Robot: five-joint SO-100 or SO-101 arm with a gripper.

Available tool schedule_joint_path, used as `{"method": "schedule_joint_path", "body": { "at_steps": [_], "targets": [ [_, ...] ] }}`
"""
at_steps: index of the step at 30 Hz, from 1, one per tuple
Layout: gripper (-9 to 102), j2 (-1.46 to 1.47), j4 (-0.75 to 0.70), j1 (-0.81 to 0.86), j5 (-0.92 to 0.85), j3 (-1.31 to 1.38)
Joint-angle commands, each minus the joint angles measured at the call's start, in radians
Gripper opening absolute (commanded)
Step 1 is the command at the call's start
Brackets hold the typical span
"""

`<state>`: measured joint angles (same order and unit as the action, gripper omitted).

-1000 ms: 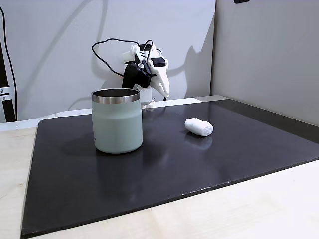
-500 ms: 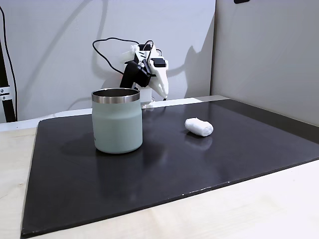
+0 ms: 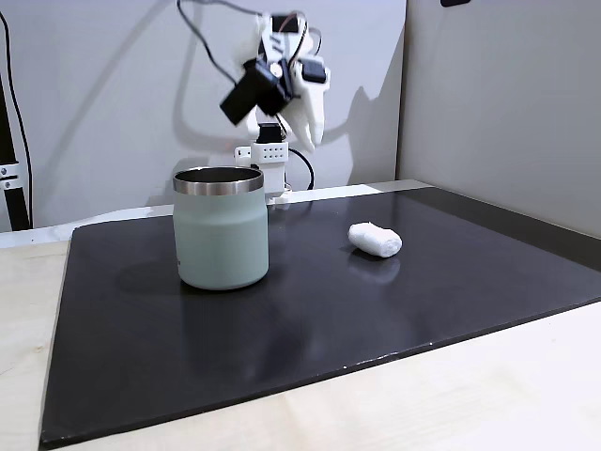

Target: Grasp a gauze and put it in the cup.

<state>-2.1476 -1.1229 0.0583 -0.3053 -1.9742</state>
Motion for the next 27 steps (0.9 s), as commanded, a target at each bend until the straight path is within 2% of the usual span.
{"method": "schedule_joint_path", "body": {
  "at_steps": [1, 10, 15, 18, 27],
  "targets": [
    [7, 0.156, -0.104, 0.023, -0.126, 0.318],
    [16, 0.621, -0.468, 0.044, -0.502, 0.815],
    [26, 0.841, -0.638, 0.023, -0.652, 1.049],
    [32, 0.891, -0.661, -0.002, -0.732, 1.083],
    [35, 1.028, -0.67, -0.084, -0.83, 1.129]
  ]
}}
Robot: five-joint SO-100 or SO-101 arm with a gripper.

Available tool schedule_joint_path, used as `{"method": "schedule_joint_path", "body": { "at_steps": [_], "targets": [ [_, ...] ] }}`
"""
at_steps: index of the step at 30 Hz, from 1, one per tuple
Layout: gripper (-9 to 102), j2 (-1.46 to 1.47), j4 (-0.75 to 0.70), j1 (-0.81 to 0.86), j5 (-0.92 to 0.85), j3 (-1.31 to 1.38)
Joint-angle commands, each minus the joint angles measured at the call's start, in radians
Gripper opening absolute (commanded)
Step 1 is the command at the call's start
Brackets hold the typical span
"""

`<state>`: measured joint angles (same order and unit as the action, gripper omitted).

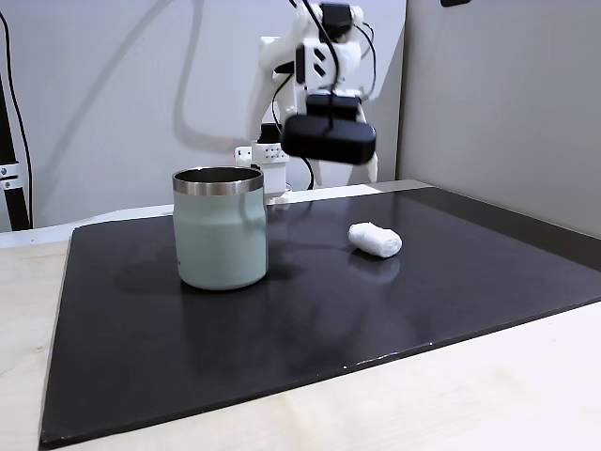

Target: Grasp a gauze and put it in the cup.

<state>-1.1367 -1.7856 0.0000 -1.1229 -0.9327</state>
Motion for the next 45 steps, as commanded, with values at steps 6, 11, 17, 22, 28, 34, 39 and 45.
{"method": "schedule_joint_path", "body": {
  "at_steps": [6, 11, 17, 22, 28, 34, 39, 45],
  "targets": [
    [35, 0.167, -0.009, -0.055, -0.014, 0.221],
    [36, 0.281, -0.009, -0.069, -0.014, 0.33],
    [35, 0.379, -0.011, -0.094, -0.012, 0.414],
    [35, 0.443, -0.011, -0.109, -0.012, 0.463],
    [35, 0.505, -0.011, -0.123, -0.011, 0.503],
    [32, 0.551, -0.011, -0.132, -0.006, 0.528],
    [18, 0.554, -0.011, -0.135, 0.005, 0.537],
    [0, 0.557, -0.011, -0.127, 0.031, 0.563]
  ]
}}
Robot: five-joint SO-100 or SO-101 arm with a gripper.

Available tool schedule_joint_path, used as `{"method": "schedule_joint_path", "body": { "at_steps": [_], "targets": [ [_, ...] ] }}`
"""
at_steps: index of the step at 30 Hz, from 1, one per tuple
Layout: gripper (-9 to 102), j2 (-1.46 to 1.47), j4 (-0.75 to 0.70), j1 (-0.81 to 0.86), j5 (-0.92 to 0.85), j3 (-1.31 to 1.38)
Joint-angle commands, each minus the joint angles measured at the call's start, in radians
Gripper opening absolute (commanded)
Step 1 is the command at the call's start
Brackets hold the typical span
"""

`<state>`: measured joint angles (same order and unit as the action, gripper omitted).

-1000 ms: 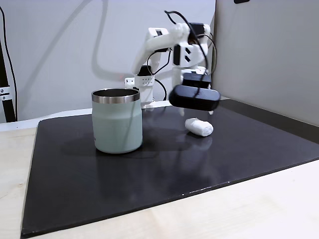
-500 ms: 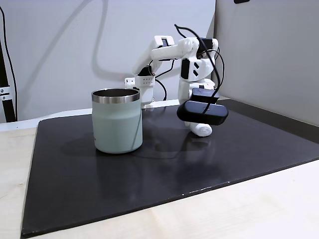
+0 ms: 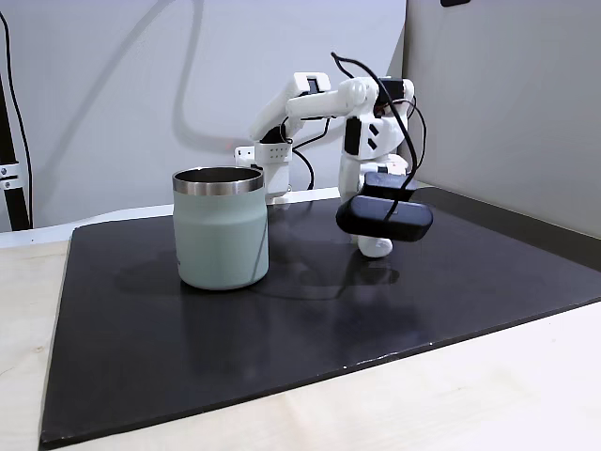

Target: Grasp a gauze and put it in the cup.

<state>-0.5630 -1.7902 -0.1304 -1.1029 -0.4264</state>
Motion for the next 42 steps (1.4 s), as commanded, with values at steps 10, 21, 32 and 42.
{"method": "schedule_joint_path", "body": {
  "at_steps": [10, 21, 32, 42],
  "targets": [
    [0, -0.221, -0.009, 0.038, 0.034, -0.067],
    [0, -0.67, -0.009, 0.201, 0.109, -0.204],
    [0, -0.877, -0.008, 0.356, 0.216, -0.112],
    [0, -0.997, -0.008, 0.58, 0.428, -0.143]
  ]
}}
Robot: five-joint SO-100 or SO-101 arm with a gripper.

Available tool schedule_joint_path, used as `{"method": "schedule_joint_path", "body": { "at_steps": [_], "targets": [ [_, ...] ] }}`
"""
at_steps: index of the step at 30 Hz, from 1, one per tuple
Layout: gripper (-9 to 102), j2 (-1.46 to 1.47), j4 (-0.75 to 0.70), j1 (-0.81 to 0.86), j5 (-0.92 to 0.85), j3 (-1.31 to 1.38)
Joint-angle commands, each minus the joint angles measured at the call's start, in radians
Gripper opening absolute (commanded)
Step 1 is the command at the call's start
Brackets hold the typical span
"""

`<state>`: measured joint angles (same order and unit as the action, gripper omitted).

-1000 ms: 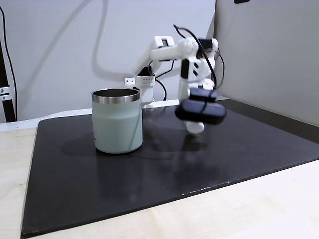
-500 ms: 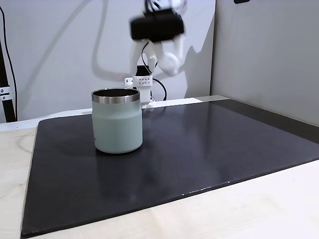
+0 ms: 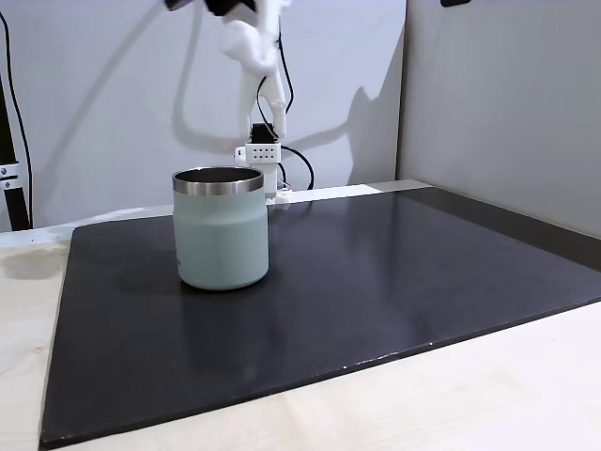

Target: Grasp a gauze and put it in the cup.

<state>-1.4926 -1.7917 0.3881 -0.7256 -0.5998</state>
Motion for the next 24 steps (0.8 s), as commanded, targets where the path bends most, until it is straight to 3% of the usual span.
{"method": "schedule_joint_path", "body": {
  "at_steps": [1, 9, 24],
  "targets": [
    [0, -0.071, -0.006, 0.091, 0.074, 0.021],
    [0, 0.044, -0.002, 0.187, 0.133, 0.021],
    [0, 0.506, -0.002, 0.132, 0.14, 0.43]
  ]
}}
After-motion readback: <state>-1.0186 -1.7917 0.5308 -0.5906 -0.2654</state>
